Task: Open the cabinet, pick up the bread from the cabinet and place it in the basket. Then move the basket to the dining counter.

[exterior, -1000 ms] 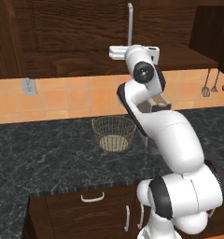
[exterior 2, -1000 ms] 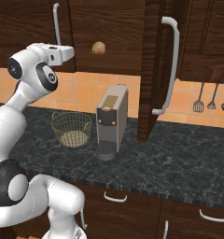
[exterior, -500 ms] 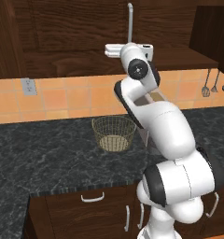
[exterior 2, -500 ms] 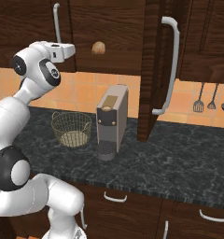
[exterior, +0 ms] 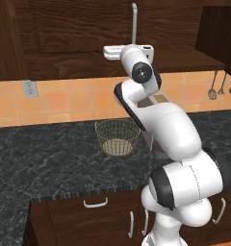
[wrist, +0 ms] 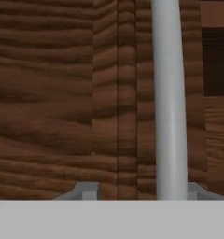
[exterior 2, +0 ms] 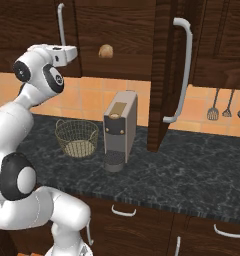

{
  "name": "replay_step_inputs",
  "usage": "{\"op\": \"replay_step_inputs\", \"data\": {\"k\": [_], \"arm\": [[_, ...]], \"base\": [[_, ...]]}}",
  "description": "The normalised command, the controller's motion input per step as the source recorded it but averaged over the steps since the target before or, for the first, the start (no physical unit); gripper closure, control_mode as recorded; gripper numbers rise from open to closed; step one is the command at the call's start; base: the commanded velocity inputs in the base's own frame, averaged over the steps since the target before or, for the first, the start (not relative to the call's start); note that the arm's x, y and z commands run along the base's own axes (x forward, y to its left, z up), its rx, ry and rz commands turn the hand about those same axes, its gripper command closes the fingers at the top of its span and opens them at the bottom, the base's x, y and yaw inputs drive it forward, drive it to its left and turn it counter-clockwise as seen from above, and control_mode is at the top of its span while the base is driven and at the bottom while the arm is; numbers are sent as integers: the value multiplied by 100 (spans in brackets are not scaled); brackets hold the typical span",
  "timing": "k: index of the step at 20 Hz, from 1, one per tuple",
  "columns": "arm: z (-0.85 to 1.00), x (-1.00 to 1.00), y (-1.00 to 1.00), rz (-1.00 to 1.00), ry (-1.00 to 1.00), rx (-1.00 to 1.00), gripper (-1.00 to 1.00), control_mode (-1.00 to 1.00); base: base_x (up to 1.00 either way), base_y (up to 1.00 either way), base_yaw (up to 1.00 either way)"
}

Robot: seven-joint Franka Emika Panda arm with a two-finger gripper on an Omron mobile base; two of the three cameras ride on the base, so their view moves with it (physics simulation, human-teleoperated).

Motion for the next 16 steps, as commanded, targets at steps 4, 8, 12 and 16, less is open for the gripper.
{"op": "replay_step_inputs", "data": {"k": [4,8,12,16], "arm": [[0,9,-23,17,0,12,100,-100],[0,3,14,11,0,5,100,-100],[0,38,69,0,1,-2,100,-100],[0,14,58,0,7,-8,100,-100]], "base": [[0,0,0],[0,0,0],[0,0,0],[0,0,0]]}}
